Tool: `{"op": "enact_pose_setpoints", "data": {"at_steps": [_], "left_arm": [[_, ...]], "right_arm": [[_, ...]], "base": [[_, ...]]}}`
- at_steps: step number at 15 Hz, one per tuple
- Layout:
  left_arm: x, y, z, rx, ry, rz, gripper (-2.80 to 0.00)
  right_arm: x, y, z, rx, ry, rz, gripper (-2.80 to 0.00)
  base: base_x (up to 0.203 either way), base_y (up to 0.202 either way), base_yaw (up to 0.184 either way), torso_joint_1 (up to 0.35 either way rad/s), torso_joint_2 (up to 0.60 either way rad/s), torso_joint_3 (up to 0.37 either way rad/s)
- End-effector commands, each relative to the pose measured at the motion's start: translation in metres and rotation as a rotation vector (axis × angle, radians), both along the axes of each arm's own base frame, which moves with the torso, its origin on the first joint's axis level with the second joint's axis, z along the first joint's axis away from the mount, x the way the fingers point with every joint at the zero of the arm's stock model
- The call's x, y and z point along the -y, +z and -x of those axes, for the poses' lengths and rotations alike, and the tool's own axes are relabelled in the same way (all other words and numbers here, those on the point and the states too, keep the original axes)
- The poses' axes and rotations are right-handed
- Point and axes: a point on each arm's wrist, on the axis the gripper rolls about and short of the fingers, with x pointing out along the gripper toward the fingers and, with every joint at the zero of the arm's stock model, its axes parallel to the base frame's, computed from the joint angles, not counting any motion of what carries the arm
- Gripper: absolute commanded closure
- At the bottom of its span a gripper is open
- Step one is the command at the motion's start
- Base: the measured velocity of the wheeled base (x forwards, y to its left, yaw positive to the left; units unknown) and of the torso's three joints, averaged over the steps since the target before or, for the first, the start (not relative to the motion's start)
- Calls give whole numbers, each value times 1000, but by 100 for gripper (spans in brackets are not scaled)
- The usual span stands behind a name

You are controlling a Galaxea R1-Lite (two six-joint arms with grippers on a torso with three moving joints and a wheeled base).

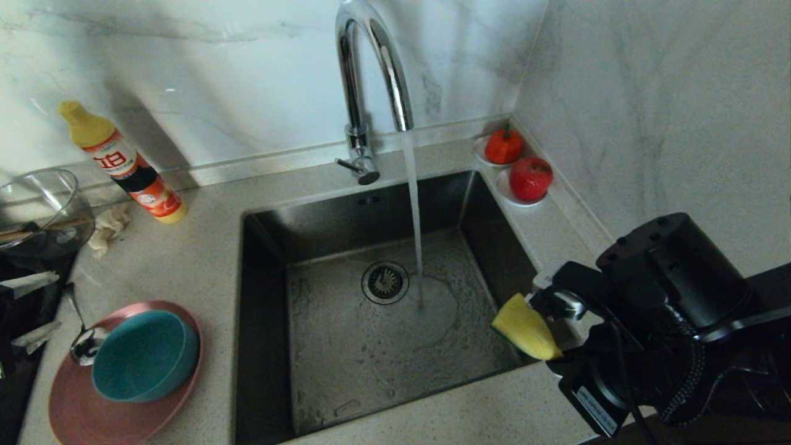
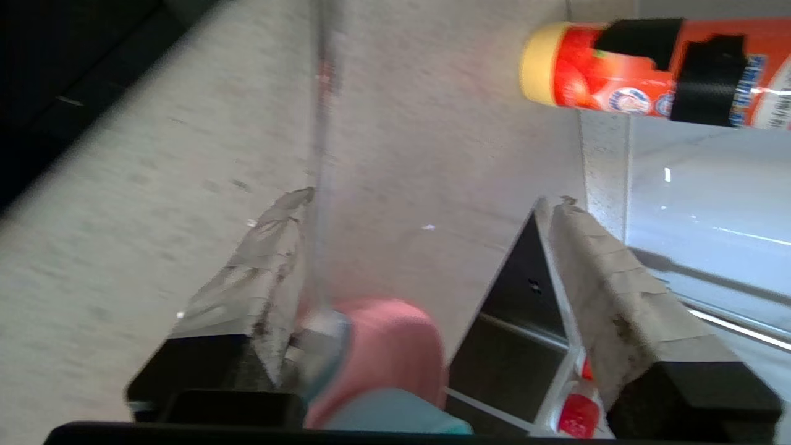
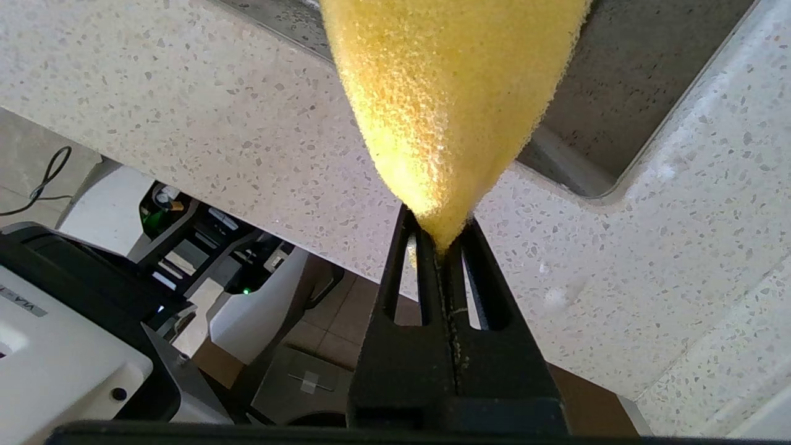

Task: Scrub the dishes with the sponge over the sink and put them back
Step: Rinse the spoon

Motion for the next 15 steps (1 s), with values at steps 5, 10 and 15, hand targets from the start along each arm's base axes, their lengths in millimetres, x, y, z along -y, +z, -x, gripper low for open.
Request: {"op": "enact_pose_setpoints", "data": {"at_steps": [5,10,15], "left_arm": [[-6,-16,-1,-28,1,45,-280],[-10,-29,-4,-49,-29,84,-280],[-13,-32,-6,-11,-88,81,-280]], "right_arm": [[-2,-2,-2,-9,1,7,0],[-2,-3,-2,-12,2,10,0],[-3,-5,-3,-16,2,13,0]], "base": [[0,0,0,0,0,0],[0,0,0,0,0,0],[0,0,0,0,0,0]]}}
